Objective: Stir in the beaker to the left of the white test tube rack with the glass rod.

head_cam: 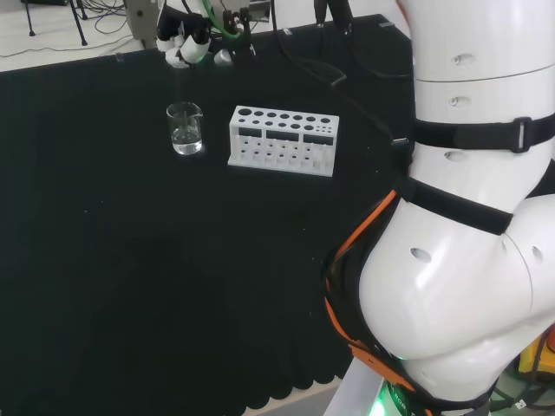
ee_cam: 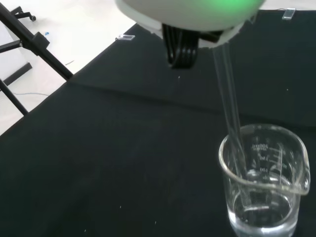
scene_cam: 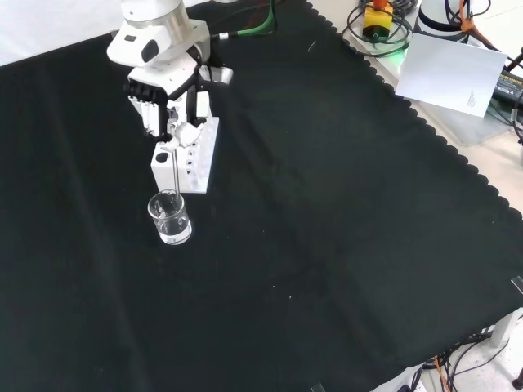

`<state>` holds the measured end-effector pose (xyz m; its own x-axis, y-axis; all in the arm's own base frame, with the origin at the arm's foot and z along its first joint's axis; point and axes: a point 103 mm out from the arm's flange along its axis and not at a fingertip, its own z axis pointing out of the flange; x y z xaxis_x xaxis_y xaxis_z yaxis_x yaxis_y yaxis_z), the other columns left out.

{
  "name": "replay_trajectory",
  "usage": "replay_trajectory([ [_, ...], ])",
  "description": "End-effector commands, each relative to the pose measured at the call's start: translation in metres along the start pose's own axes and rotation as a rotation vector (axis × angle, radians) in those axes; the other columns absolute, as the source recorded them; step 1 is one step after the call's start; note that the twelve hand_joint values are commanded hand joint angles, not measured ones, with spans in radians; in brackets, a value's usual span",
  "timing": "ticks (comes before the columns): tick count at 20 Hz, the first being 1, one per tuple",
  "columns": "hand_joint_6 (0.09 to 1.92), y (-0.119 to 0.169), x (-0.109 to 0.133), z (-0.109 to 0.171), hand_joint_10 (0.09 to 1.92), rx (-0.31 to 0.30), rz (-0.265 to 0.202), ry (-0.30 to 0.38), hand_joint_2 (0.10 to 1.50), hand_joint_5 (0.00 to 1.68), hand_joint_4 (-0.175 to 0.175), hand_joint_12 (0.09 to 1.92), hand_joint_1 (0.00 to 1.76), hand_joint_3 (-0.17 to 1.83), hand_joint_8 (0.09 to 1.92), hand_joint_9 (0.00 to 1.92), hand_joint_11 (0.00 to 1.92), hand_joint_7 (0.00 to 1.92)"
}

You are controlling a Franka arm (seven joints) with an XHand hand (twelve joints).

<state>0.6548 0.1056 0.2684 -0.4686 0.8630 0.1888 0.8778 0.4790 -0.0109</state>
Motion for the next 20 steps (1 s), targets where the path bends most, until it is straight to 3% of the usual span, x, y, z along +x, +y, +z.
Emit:
replay_trajectory([
  [1,0.63,0.023,-0.017,0.0,0.86,0.0,-0.023,0.009,0.68,1.15,-0.175,0.84,1.31,0.72,1.1,1.73,1.72,1.21],
  [11,0.62,-0.004,-0.044,-0.014,0.86,-0.005,0.032,-0.018,0.65,1.17,-0.175,0.83,1.31,0.76,1.12,1.72,1.72,1.21],
  [20,0.61,-0.022,-0.033,-0.011,0.86,-0.007,0.029,-0.027,0.65,1.17,-0.175,0.84,1.31,0.76,1.12,1.72,1.72,1.21],
])
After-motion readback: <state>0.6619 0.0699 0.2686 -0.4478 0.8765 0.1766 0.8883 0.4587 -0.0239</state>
